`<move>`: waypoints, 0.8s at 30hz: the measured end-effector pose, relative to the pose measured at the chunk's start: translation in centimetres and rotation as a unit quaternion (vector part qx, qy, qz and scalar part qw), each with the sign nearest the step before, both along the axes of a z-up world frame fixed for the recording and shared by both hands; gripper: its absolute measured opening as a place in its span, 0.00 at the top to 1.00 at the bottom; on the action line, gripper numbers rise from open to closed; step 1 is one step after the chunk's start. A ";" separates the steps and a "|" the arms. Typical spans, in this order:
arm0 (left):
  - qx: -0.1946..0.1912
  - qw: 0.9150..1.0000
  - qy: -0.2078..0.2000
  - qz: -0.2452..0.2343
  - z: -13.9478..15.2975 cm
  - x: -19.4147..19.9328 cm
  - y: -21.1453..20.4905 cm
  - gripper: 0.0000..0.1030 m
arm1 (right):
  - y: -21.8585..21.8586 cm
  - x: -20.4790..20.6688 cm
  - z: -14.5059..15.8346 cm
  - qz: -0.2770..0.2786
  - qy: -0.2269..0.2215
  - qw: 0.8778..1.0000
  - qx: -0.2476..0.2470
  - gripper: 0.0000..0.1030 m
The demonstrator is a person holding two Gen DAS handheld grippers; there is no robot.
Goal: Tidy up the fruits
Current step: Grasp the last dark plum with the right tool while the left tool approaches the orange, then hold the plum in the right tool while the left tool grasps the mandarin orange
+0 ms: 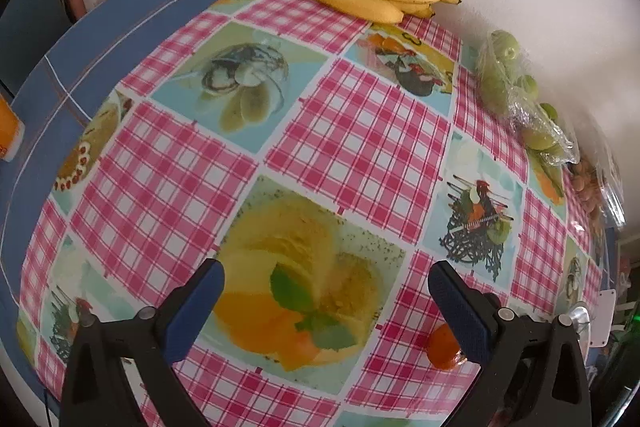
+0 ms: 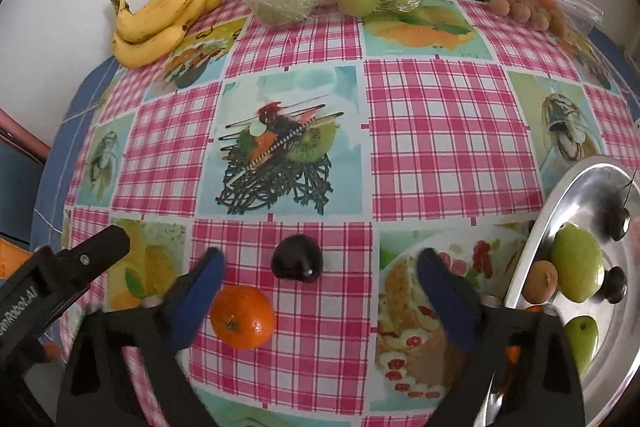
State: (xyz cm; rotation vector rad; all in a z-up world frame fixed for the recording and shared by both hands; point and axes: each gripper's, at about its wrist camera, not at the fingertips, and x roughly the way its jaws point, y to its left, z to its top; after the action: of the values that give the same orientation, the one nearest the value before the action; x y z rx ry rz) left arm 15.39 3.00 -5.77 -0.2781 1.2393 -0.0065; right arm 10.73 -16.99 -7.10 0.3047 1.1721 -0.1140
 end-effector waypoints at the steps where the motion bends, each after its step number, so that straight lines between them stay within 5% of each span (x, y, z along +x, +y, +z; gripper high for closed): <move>1: 0.000 1.000 0.004 -0.001 -0.1 0.0 -0.1 0.00 | 0.0 0.0 0.0 -0.001 -0.001 1.000 -0.001 0.35; 10: -0.024 0.999 0.035 -0.003 -0.9 -0.3 -0.9 0.00 | 0.4 -0.1 0.2 0.010 -0.014 1.000 0.017 0.71; 24: -0.055 0.998 0.031 -0.028 -0.4 -0.9 -3.1 0.02 | -0.7 -1.3 1.5 0.008 -0.021 0.999 0.024 0.79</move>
State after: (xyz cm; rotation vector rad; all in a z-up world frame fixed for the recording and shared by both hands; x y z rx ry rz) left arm 14.47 -0.14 -6.14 -0.3410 1.3109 -0.1141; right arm 9.44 -17.70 -5.62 0.3393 1.1360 -0.0647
